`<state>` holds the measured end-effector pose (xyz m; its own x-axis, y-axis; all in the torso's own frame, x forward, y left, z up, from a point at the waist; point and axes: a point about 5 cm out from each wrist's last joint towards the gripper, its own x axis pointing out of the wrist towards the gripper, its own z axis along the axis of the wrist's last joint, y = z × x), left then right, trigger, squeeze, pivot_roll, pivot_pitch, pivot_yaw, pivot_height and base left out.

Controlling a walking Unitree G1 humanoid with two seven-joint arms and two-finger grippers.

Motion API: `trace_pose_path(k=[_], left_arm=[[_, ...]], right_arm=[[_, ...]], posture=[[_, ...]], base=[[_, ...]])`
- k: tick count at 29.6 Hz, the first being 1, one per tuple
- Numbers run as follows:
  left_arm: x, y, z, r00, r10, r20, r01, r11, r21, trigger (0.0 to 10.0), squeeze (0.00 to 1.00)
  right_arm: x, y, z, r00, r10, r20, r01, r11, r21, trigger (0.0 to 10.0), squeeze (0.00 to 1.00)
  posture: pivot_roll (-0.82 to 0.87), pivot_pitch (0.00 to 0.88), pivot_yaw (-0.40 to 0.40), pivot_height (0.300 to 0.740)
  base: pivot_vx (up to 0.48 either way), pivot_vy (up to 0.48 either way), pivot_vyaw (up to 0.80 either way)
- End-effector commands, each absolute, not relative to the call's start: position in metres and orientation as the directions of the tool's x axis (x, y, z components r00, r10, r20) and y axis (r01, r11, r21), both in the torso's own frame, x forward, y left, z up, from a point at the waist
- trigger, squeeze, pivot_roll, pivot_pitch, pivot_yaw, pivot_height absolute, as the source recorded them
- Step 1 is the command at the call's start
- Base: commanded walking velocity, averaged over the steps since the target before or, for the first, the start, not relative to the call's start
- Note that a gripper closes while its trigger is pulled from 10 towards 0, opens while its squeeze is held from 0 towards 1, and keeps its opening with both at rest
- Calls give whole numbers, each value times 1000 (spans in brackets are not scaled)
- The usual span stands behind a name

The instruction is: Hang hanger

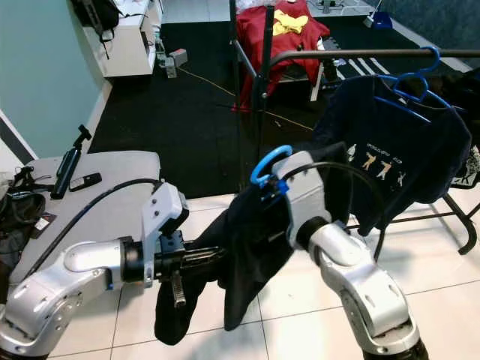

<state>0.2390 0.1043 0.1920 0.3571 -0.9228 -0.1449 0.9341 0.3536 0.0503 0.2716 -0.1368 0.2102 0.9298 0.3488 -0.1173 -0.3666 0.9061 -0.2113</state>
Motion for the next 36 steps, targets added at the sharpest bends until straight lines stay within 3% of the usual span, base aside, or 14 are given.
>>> trace_pose_path(k=[1,14,15,16,17,36], left_arm=[[230,96,202,285,-953,-102,957,277,85,10000,0],[233,103,201,308,-943,-128,950,297,97,10000,0],[233,103,201,307,-943,-128,950,296,97,10000,0],[233,103,201,307,-943,-128,950,296,97,10000,0],[233,103,200,306,-943,-129,950,295,97,10000,0],[234,108,196,319,-933,-167,946,302,121,10000,0]], right_arm=[[274,-144,207,945,299,-133,-322,922,-215,10000,0],[276,-151,208,962,238,-134,-269,911,-313,10000,0],[276,-151,209,963,237,-131,-268,909,-321,7059,0],[276,-151,209,963,237,-131,-268,909,-321,7059,0],[277,-151,209,963,236,-128,-266,908,-325,0,0],[277,-156,219,969,231,-82,-245,911,-330,0,0]], posture=[[-39,126,-7,740],[-36,123,-12,740],[-36,123,-12,740],[-36,123,-12,740],[-36,123,-12,740],[-38,128,-12,740]], base=[[0,0,0],[0,0,0],[0,0,0],[0,0,0],[0,0,0],[0,0,0]])
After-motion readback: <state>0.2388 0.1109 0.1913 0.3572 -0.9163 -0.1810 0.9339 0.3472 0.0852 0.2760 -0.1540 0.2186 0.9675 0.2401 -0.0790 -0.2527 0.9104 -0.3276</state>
